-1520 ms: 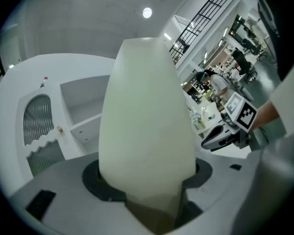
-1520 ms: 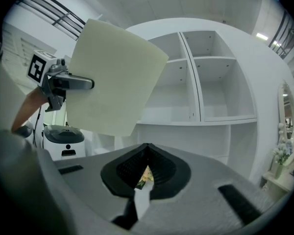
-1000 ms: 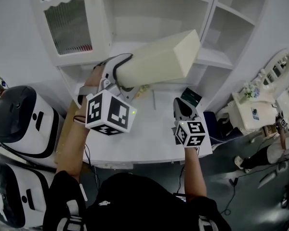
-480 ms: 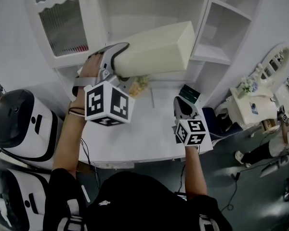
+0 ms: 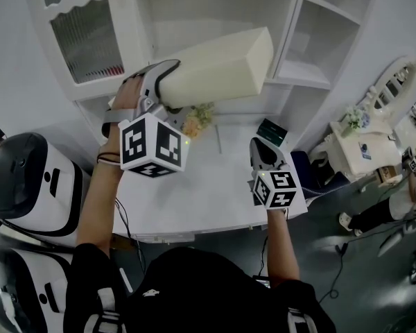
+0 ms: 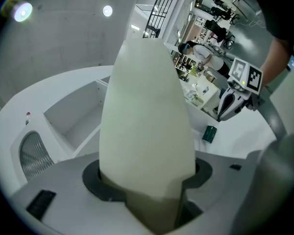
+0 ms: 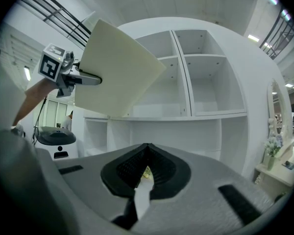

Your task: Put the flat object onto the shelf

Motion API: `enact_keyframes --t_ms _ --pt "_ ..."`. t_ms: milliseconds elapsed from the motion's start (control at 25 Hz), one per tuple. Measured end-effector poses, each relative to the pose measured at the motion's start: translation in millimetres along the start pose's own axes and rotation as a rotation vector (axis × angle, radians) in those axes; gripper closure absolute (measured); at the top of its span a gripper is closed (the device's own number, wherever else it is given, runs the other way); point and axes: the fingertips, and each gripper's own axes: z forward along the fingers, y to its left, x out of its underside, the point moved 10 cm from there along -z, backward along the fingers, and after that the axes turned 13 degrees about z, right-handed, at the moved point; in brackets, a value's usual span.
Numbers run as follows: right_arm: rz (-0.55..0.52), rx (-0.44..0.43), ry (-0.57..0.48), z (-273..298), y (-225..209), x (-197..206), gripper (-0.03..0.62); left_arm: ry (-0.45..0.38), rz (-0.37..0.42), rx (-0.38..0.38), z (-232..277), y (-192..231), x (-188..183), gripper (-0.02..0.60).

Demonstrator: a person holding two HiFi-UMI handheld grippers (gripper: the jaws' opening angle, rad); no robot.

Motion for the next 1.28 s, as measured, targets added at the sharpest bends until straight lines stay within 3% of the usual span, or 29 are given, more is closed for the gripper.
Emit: enact_keyframes --t_ms 1280 --pt "0.002 0.047 0.017 13.3 -10.0 5.3 0.594 0.028 0.150 0.077 77.1 -22.0 12.7 0.304"
